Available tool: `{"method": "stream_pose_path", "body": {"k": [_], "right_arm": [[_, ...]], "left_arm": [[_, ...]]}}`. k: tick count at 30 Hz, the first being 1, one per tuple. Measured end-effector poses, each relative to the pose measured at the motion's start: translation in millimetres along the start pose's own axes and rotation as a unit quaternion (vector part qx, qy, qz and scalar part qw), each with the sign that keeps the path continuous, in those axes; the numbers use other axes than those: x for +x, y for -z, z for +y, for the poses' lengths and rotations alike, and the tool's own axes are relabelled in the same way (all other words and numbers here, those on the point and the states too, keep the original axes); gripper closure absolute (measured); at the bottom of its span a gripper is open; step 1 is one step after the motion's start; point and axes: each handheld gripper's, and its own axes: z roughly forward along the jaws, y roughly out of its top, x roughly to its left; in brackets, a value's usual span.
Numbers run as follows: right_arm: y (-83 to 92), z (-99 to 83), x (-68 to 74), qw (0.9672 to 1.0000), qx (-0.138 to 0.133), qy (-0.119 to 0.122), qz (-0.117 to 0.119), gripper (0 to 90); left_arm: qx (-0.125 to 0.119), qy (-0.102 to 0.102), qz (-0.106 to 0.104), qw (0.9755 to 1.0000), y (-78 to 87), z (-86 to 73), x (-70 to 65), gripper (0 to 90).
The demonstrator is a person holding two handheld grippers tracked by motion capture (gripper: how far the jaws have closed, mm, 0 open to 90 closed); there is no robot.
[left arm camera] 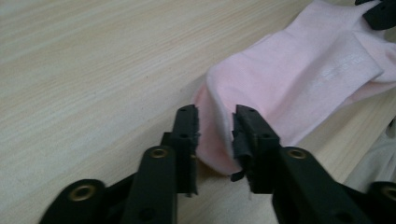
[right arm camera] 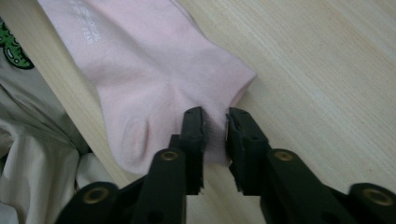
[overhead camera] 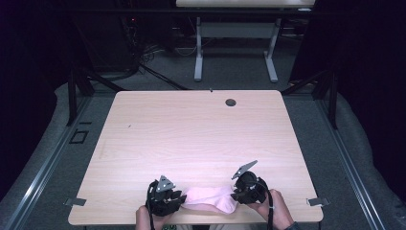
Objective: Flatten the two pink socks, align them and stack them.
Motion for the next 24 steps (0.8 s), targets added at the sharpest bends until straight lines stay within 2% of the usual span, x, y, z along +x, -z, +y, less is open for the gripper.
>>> {"method": "stream_pose_path", "body": {"k": [3,6,7,9,10,13,17,21,24], "right_arm": [[5.5,-3.8,-3.1,0.9998,-0.016,-0.008,0.013,64.8],[10.6,-5.9,-4.9,0.9991,-0.029,-0.021,0.023,64.5],[10.8,-5.9,-5.1,0.999,-0.029,-0.022,0.025,64.7],[5.8,-5.4,-2.7,0.9989,-0.027,-0.032,0.021,66.2],[1.7,-5.2,-1.1,0.999,-0.022,-0.034,0.017,67.4],[-9.3,-5.4,5.2,0.9996,-0.006,-0.027,-0.007,73.3],[-15.4,-6.5,11.8,0.9996,-0.003,-0.018,-0.022,79.6],[-15.6,-7.1,12.7,0.9994,-0.007,-0.021,-0.028,81.5],[-15.6,-7.4,11.7,0.9993,-0.007,-0.013,-0.035,82.0]], "left_arm": [[-0.011,0.007,0.001,0.9999,6.3,0.0,4.2,52.7],[-0.01,0.015,-0.009,0.9998,7.7,2.6,7.7,50.1],[-0.007,0.009,-0.011,0.9999,6.4,4.4,7.8,50.5],[0.007,0.004,-0.018,0.9998,1.5,7.0,5.6,53.6],[0.016,-0.006,-0.017,0.9997,-1.2,8.0,4.5,57.0],[0.034,-0.021,-0.016,0.9991,-9.0,8.2,1.7,68.1],[0.035,-0.033,-0.008,0.9988,-11.8,6.7,-2.1,82.5],[0.029,-0.04,0.004,0.9987,-11.7,5.4,-1.4,85.4],[0.025,-0.037,0.007,0.9989,-11.3,3.6,-1.6,85.6]]}}
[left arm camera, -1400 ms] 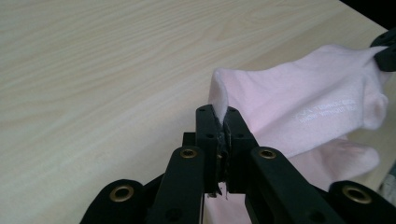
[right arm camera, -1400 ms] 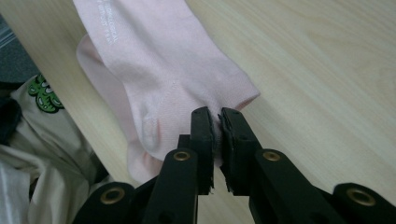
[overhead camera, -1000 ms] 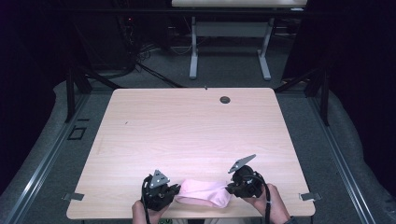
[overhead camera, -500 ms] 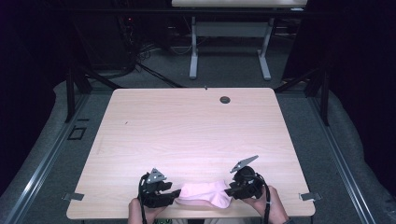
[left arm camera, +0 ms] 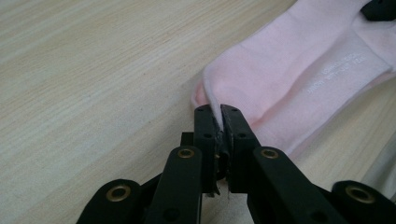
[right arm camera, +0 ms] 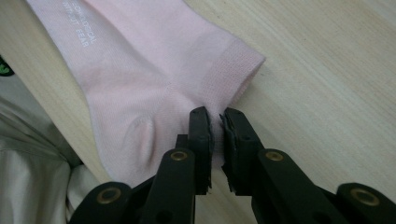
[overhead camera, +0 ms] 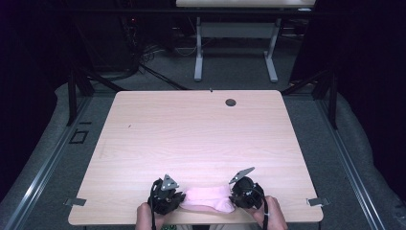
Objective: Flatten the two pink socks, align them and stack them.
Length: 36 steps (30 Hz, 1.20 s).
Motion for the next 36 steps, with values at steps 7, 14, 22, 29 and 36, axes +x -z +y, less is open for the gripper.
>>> {"method": "stream_pose_path", "body": {"k": [7,14,22,29,36], "right_arm": [[-1.5,4.3,-3.0,0.9998,-0.003,0.007,-0.018,81.7],[-2.4,6.5,-9.7,0.9998,-0.011,0.007,-0.014,75.9],[14.3,1.7,-12.6,0.9985,-0.054,-0.005,-0.001,50.6],[39.5,-1.0,-18.0,0.9944,-0.102,-0.02,-0.021,17.6],[61.0,-10.9,-35.3,0.9885,-0.137,-0.04,-0.05,7.0]], "left_arm": [[-0.002,-0.003,-0.008,1.0,2.1,-4.6,-5.0,81.3],[-0.007,0.016,-0.009,0.9998,2.6,-4.5,0.7,56.1],[-0.032,0.015,0.004,0.9993,17.4,1.6,10.7,18.4],[-0.049,0.007,0.046,0.9977,41.0,9.8,23.8,11.4],[-0.055,0.024,0.086,0.9945,64.6,10.9,47.7,5.7]]}}
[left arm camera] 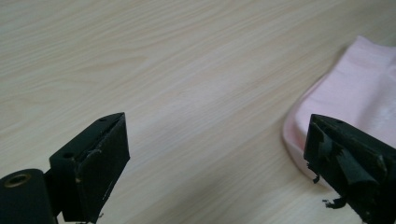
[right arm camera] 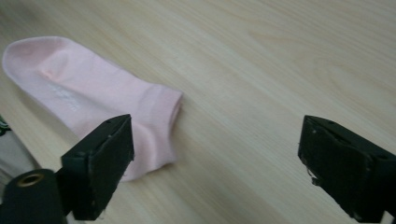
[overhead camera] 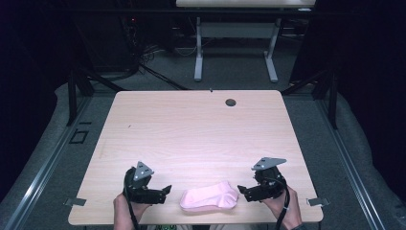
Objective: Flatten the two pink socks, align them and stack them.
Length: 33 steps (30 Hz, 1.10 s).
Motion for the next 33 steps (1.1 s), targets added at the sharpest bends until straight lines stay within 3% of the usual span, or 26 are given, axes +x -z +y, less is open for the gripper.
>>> {"method": "stream_pose_path", "body": {"k": [10,17,21,26,31,33], "right_arm": [[24.0,-20.4,-37.9,0.9973,-0.023,-0.045,-0.054,2.1],[18.4,-43.7,-64.6,0.9936,-0.011,-0.08,-0.079,0.0],[9.3,-59.6,-79.0,0.9905,-0.001,-0.098,-0.096,0.0],[-3.9,-79.9,-97.0,0.9867,0.004,-0.121,-0.108,0.0],[-18.4,-93.8,-106.5,0.9835,0.02,-0.13,-0.125,0.0],[-19.2,-97.1,-108.0,0.983,0.005,-0.132,-0.127,0.0]], "left_arm": [[0.018,0.056,0.023,0.998,1.1,-22.7,56.2,0.1],[0.045,0.093,0.053,0.9932,-11.9,-46.8,93.4,0.0],[0.05,0.101,0.063,0.9917,-18.6,-56.0,104.8,0.0],[0.043,0.103,0.068,0.9914,-24.1,-60.4,109.8,0.0],[0.031,0.083,0.092,0.9919,-29.2,-62.5,108.2,0.0],[0.024,0.079,0.097,0.9918,-30.1,-63.8,107.3,0.0]]}}
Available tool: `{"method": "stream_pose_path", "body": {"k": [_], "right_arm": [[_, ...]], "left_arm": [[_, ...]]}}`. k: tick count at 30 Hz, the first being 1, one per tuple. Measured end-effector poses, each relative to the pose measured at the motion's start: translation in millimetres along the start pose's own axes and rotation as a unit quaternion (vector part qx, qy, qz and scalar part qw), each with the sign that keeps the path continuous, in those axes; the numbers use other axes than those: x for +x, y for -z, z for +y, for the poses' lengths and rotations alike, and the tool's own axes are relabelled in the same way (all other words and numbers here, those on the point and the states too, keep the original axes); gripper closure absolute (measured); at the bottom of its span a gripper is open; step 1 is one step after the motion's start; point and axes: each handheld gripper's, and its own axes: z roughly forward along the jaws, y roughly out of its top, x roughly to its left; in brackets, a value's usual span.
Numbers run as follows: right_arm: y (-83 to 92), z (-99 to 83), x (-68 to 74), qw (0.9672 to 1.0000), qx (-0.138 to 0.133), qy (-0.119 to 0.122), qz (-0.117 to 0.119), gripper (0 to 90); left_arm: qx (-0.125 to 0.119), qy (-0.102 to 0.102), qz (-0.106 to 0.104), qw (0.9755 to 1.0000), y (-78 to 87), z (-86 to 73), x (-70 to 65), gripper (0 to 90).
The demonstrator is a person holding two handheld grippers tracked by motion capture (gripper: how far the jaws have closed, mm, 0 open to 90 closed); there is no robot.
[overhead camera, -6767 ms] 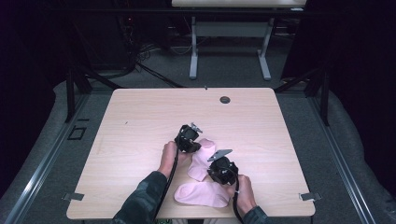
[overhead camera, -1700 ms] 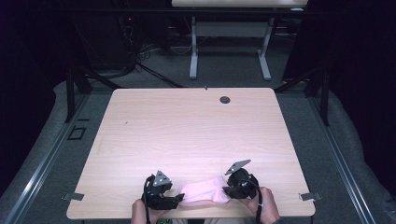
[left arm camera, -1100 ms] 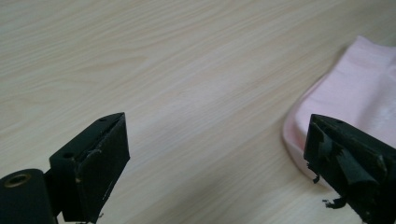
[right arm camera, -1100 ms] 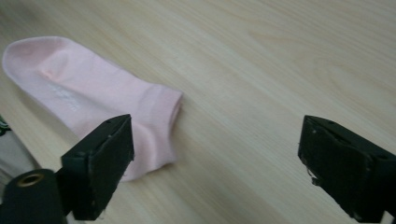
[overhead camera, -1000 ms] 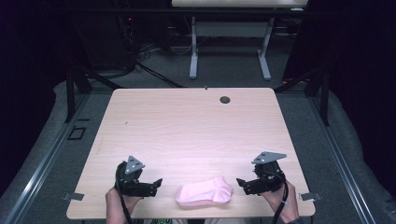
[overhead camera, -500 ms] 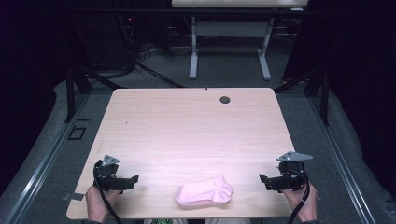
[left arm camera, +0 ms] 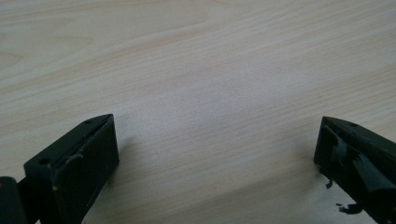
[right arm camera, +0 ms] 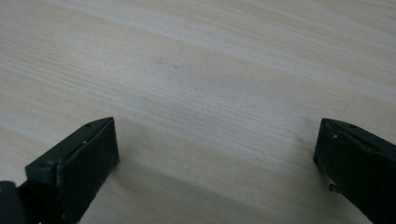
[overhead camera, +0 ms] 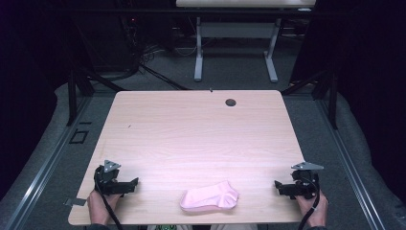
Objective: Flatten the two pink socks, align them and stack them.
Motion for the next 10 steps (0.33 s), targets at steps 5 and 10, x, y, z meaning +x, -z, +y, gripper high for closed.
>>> {"method": "stream_pose_path", "body": {"k": [5,10], "right_arm": [[-4.4,-5.7,-2.5,0.9989,-0.045,-0.008,-0.003,0.0],[-4.3,-6.2,-2.4,0.9989,-0.047,-0.01,-0.004,0.0]], "left_arm": [[-0.019,0.002,0.003,0.9998,-0.6,-4.0,-0.6,0.0],[-0.019,0.002,0.003,0.9998,-0.6,-4.0,-0.6,0.0]]}}
